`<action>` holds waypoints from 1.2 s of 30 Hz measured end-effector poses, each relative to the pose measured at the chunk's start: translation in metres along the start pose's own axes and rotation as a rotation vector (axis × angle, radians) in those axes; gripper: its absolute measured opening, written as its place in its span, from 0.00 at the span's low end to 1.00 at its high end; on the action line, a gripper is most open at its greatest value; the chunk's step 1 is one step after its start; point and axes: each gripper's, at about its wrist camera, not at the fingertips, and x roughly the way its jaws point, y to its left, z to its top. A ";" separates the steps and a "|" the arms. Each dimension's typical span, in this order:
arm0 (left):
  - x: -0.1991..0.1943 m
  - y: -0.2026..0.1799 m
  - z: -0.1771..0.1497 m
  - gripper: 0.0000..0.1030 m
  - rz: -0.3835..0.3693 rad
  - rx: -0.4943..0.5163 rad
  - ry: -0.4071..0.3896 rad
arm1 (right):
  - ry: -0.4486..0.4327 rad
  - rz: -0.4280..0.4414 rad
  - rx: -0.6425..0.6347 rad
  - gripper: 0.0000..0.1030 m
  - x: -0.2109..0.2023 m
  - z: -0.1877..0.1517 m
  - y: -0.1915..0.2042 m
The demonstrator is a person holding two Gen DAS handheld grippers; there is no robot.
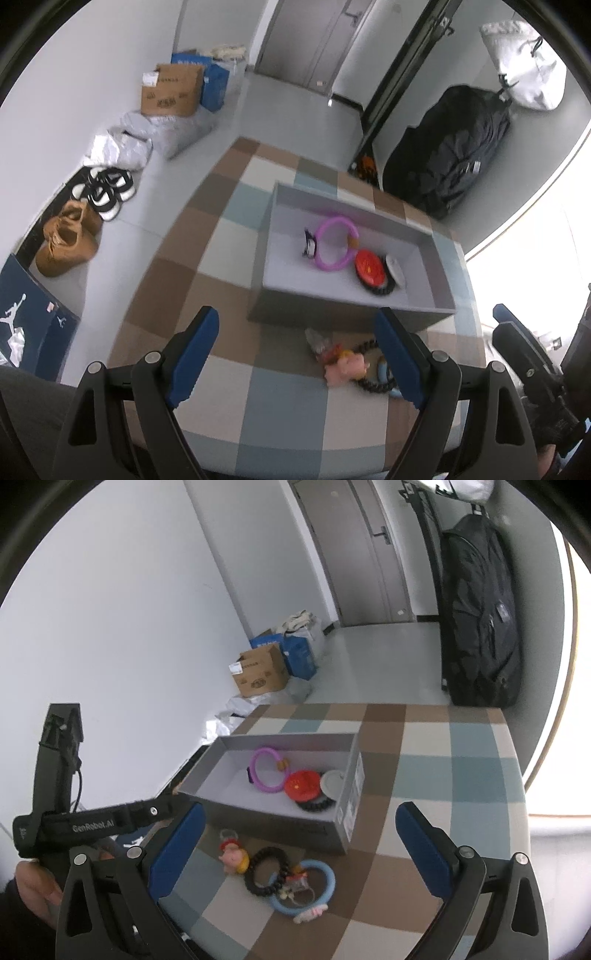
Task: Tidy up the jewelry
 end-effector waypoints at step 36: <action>0.036 0.000 -0.006 0.07 -0.154 -0.071 0.189 | 0.076 -0.010 0.046 1.00 0.012 -0.010 -0.010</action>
